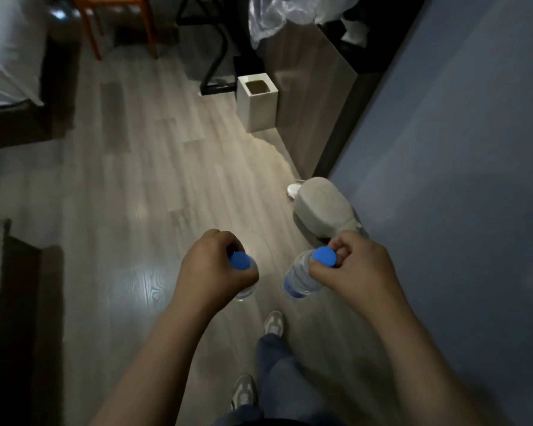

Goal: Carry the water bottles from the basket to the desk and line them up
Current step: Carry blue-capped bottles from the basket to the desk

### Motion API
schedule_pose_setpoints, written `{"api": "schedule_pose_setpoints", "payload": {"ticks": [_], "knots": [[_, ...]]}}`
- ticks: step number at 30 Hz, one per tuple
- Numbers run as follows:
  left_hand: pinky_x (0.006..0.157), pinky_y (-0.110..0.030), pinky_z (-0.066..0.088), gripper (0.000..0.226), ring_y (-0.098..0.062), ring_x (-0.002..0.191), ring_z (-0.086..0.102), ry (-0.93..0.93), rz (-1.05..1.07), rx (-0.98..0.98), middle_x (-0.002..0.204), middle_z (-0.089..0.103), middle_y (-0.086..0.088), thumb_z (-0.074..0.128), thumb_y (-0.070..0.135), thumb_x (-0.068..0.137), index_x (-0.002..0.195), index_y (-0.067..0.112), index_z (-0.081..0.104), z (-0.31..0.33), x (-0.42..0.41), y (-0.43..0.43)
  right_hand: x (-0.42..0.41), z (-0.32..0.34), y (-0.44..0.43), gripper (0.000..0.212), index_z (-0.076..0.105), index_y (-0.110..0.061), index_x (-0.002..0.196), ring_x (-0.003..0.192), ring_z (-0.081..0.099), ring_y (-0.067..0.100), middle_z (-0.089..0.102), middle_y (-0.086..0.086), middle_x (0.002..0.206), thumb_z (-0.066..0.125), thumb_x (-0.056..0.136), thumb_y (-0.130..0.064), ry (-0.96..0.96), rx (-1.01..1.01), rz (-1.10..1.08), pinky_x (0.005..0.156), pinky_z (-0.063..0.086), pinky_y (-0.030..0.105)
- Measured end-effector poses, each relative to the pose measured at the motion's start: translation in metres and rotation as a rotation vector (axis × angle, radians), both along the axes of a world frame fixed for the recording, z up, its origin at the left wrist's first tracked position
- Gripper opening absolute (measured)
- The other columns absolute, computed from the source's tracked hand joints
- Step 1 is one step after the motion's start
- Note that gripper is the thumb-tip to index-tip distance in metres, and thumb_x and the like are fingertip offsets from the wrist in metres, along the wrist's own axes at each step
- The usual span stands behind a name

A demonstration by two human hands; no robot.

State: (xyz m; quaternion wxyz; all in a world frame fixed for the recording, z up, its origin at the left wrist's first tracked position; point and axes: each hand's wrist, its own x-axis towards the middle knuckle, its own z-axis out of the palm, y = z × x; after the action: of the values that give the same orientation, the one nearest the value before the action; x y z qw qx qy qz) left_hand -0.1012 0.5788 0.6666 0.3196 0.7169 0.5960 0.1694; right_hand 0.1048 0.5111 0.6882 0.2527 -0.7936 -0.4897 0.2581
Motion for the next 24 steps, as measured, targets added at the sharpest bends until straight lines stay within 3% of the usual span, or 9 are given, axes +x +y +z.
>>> {"api": "schedule_pose_setpoints", "payload": {"ticks": [4,9,13,20,24], "knots": [[0.063,-0.028,0.054,0.025,-0.007,0.070,0.056,0.000,0.071,0.008,0.084,0.056,0.008,0.076,0.029,0.061,0.080,0.021,0.061,0.005,-0.003,0.041,0.001,0.003,0.061,0.022,0.056,-0.024,0.069,0.052,0.053,-0.004,0.060,-0.010,0.060,0.074,0.061,-0.035,0.030,0.058,0.096,0.043,0.042,0.009],[0.057,-0.019,0.043,0.022,-0.007,0.069,0.055,-0.013,0.172,0.029,0.083,0.056,0.009,0.074,0.027,0.061,0.078,0.021,0.061,0.016,0.000,0.101,0.008,0.009,0.143,0.022,0.056,-0.023,0.069,0.051,0.051,0.002,0.057,-0.006,0.056,0.074,0.062,-0.035,0.023,0.110,0.194,0.044,0.042,0.014],[0.059,-0.020,0.048,0.023,-0.008,0.071,0.056,-0.004,0.244,0.043,0.085,0.055,0.008,0.074,0.028,0.061,0.078,0.022,0.060,0.026,0.005,0.144,0.013,0.018,0.202,0.021,0.056,-0.026,0.072,0.056,0.054,0.001,0.057,-0.006,0.059,0.071,0.064,-0.038,-0.001,0.123,0.317,0.041,0.038,0.008],[0.060,-0.024,0.051,0.022,-0.008,0.069,0.057,-0.043,0.352,0.065,0.083,0.057,0.009,0.073,0.026,0.059,0.076,0.024,0.060,0.036,0.005,0.216,0.013,0.033,0.297,0.022,0.057,-0.026,0.074,0.061,0.059,0.012,0.059,-0.006,0.064,0.071,0.062,-0.038,0.015,0.131,0.398,0.051,0.051,0.024],[0.060,-0.024,0.050,0.019,-0.007,0.070,0.057,-0.050,0.369,0.073,0.082,0.058,0.010,0.072,0.026,0.059,0.074,0.024,0.061,0.038,-0.003,0.259,0.004,0.034,0.346,0.021,0.058,-0.022,0.072,0.058,0.055,0.010,0.059,-0.005,0.063,0.072,0.062,-0.034,0.032,0.123,0.401,0.052,0.048,0.026]]}}
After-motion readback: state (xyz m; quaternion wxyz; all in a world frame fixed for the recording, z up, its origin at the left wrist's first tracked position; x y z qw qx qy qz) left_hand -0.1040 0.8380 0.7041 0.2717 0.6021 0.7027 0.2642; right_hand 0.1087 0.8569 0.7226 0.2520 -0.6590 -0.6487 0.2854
